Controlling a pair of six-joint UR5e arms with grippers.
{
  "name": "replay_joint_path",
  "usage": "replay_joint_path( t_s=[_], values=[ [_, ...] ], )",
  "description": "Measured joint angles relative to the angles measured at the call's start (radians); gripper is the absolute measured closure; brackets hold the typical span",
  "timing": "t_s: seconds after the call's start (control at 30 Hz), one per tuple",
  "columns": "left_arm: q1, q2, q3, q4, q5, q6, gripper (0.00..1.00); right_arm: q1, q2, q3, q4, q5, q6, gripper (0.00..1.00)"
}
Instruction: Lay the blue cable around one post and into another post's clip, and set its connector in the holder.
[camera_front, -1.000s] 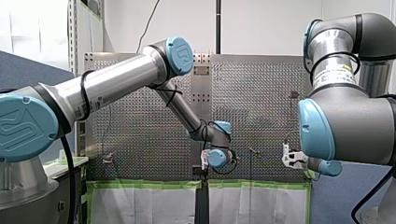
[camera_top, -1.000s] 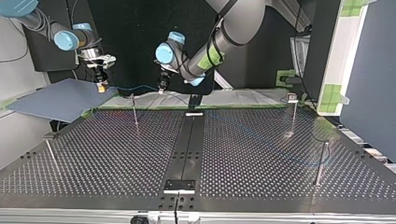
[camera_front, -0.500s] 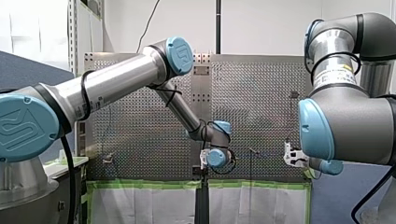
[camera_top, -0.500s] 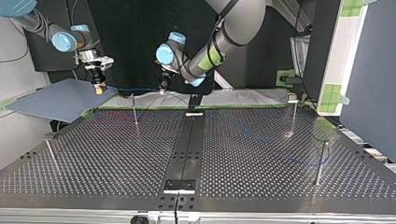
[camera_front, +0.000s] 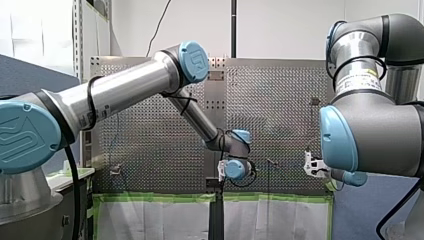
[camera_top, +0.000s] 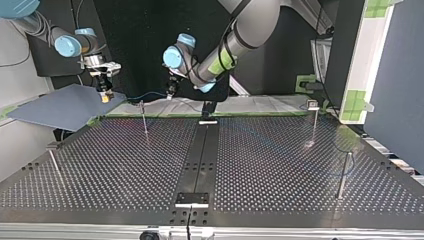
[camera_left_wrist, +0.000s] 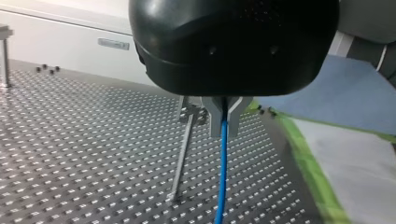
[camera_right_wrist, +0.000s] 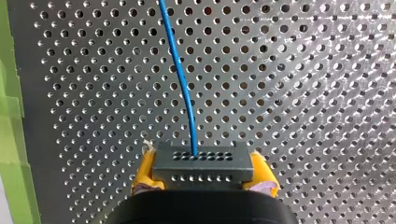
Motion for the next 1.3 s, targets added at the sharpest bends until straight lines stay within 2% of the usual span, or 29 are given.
replay_joint_path(
  t_s=[0.37, 0.9, 1.3],
  values=[
    [-0.009, -0.017, 0.059, -0.038, 0.004, -0.004, 1.00, -0.010, 0.000, -0.017, 0.008, -0.001, 0.008, 1.00],
    [-0.017, -0.018, 0.082, -0.052, 0.003, -0.006, 1.00, -0.024, 0.001, -0.029, 0.004, -0.001, 0.020, 1.00],
    [-0.007, -0.022, 0.084, -0.053, 0.002, -0.006, 1.00, -0.024, 0.002, -0.029, -0.006, -0.012, 0.029, 1.00]
  ],
)
